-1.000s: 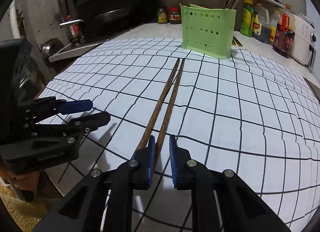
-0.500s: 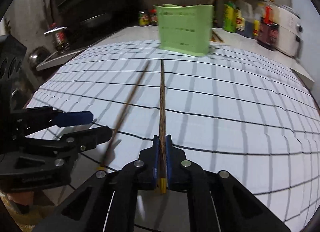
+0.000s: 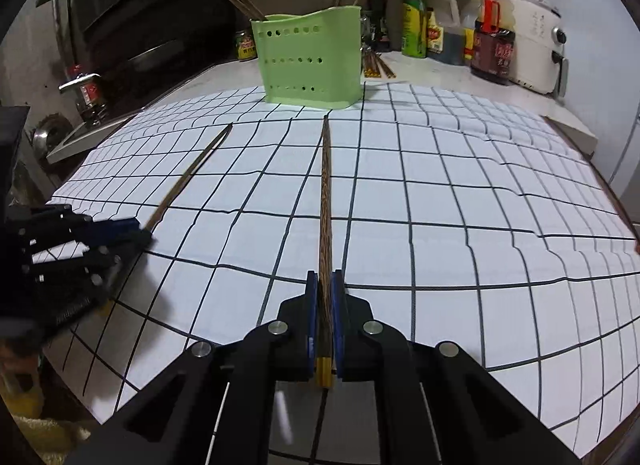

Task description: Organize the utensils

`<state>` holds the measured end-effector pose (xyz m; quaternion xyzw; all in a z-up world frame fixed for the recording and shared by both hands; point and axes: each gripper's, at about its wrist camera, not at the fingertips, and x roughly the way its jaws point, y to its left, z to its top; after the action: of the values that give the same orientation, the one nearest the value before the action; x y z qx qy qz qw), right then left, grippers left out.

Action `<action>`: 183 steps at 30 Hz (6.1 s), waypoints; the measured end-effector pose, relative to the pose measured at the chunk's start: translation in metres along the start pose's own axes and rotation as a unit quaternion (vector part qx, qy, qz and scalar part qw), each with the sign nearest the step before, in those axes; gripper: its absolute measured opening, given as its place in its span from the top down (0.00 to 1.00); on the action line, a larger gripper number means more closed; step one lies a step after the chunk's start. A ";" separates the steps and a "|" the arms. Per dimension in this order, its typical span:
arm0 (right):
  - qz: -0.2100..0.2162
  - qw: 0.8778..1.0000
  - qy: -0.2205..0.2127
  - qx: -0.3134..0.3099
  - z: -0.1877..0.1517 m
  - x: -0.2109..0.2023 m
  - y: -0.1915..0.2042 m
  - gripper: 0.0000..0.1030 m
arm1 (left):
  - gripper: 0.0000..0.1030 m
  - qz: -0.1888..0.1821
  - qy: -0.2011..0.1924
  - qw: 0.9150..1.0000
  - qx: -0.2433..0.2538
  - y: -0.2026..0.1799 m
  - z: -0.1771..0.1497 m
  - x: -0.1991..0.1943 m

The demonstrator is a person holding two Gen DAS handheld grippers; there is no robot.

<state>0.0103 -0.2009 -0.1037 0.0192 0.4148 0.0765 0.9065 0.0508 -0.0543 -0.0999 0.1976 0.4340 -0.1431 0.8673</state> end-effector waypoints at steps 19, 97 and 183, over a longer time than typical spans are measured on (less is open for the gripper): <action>0.007 0.999 -0.033 -0.035 -0.037 -0.029 0.007 0.79 | 0.65 -0.067 -0.042 0.990 -0.115 0.046 -0.058 -0.028; 0.035 0.975 -0.216 -0.031 0.134 -0.119 0.020 0.93 | 0.94 -0.056 -0.315 0.938 -0.134 0.101 0.039 -0.173; -0.022 0.983 -0.181 -0.009 0.080 -0.137 0.004 0.07 | 0.06 0.027 -0.153 0.973 -0.170 0.061 0.025 -0.116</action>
<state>-0.0177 -0.2154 0.0518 0.0155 0.2431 0.0551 0.9683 0.0264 -0.0029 0.0213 0.0348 0.3083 -0.0725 0.9479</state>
